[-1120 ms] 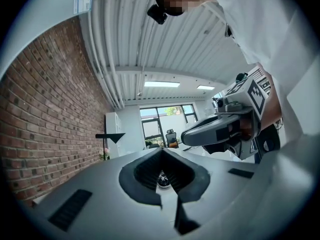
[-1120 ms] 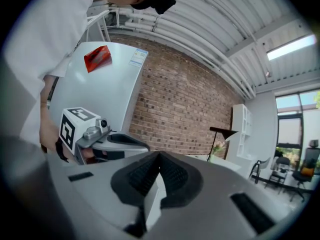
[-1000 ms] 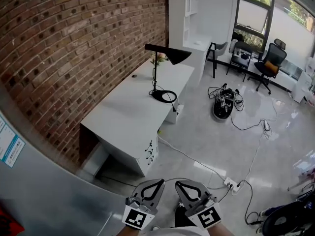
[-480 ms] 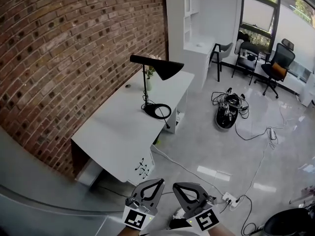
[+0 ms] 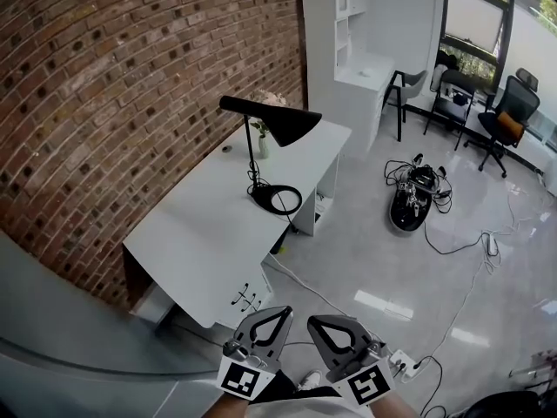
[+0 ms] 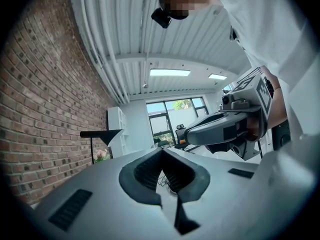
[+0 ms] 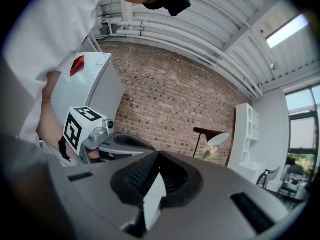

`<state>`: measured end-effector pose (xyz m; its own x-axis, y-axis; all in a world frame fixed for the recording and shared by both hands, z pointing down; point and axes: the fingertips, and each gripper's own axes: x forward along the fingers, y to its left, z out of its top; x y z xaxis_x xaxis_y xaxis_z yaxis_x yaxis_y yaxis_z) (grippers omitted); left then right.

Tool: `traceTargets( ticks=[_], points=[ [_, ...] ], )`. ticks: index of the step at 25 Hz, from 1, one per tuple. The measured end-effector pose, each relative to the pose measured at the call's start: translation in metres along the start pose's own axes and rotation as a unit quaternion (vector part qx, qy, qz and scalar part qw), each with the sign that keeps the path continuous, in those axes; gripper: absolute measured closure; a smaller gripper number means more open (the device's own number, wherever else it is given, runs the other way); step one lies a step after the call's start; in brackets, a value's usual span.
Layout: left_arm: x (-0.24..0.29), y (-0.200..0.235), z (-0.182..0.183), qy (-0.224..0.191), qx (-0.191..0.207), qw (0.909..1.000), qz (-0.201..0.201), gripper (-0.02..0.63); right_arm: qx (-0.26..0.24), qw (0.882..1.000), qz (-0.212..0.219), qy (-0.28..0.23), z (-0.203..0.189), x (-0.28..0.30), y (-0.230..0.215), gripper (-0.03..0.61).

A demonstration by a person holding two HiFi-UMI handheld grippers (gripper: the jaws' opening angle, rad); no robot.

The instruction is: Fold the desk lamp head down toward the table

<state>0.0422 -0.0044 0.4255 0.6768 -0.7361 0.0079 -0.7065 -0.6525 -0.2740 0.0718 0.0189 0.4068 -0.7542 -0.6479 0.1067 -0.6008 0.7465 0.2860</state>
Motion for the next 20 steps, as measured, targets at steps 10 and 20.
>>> traceTargets(
  ticks=[10,20],
  points=[
    [0.053,0.025,0.001,-0.029,0.022,0.9991,-0.020,0.607,-0.009,1.000,-0.020,-0.005,-0.009,0.017,-0.040,0.563],
    [0.134,0.096,-0.010,-0.062,0.039,0.9965,-0.039,0.607,-0.024,0.998,-0.055,0.000,-0.024,0.082,-0.119,0.563]
  ],
)
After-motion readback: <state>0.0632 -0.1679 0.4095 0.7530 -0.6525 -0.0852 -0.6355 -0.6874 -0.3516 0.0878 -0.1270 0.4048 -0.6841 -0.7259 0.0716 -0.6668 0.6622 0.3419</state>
